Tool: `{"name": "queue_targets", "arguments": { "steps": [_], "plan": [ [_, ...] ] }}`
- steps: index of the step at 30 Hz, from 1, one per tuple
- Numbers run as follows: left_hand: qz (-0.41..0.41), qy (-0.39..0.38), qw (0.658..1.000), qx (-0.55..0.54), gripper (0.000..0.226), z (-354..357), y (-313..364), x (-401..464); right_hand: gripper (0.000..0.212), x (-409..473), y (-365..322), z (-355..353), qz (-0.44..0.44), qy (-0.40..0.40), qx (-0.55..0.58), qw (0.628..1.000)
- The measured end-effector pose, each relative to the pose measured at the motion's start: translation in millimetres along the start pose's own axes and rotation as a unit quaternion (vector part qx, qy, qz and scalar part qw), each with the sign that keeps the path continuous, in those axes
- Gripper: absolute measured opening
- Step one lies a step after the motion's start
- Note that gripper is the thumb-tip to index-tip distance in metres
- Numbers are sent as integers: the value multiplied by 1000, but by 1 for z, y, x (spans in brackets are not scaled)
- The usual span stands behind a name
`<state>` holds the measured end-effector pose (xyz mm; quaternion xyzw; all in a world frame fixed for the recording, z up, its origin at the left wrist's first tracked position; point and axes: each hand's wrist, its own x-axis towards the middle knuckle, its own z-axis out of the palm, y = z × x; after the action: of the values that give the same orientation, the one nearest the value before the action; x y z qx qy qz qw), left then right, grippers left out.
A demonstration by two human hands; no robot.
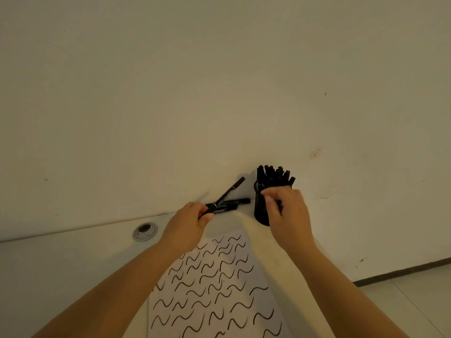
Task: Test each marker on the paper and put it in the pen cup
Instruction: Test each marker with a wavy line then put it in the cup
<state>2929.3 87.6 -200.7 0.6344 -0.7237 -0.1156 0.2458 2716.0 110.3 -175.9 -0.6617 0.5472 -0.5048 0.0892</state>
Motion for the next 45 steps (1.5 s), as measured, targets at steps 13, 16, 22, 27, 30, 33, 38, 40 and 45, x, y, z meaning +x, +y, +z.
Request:
{"name": "queue_targets", "arguments": {
  "steps": [13,16,22,27,30,33,38,40,45],
  "plan": [
    [56,-92,987,-121,16,-22,50,-148,27,-118,-63,-11,150,-149,299,930],
    [53,-65,990,-113,17,-22,46,-172,28,-137,-72,-15,148,-159,286,933],
    [51,-49,990,-122,16,-24,37,-211,27,-166,-82,-18,138,-212,269,930],
    [58,-15,994,-95,22,-23,34,-241,27,-194,-89,-12,130,-192,268,935],
    [81,52,995,10,26,-21,33,-254,28,-207,-97,0,183,-142,261,937],
    [104,110,981,119,26,-21,18,-267,30,-193,-86,-8,306,-6,291,906],
    [-41,53,997,-45,24,-25,-18,-275,21,-201,-75,-29,227,-45,275,933],
    [-48,12,990,-136,24,-22,-19,-273,14,-219,-85,-19,181,-130,269,937],
    [-30,-16,989,-145,23,-13,-22,-274,12,-246,-93,-4,128,-217,270,929]
  ]
}}
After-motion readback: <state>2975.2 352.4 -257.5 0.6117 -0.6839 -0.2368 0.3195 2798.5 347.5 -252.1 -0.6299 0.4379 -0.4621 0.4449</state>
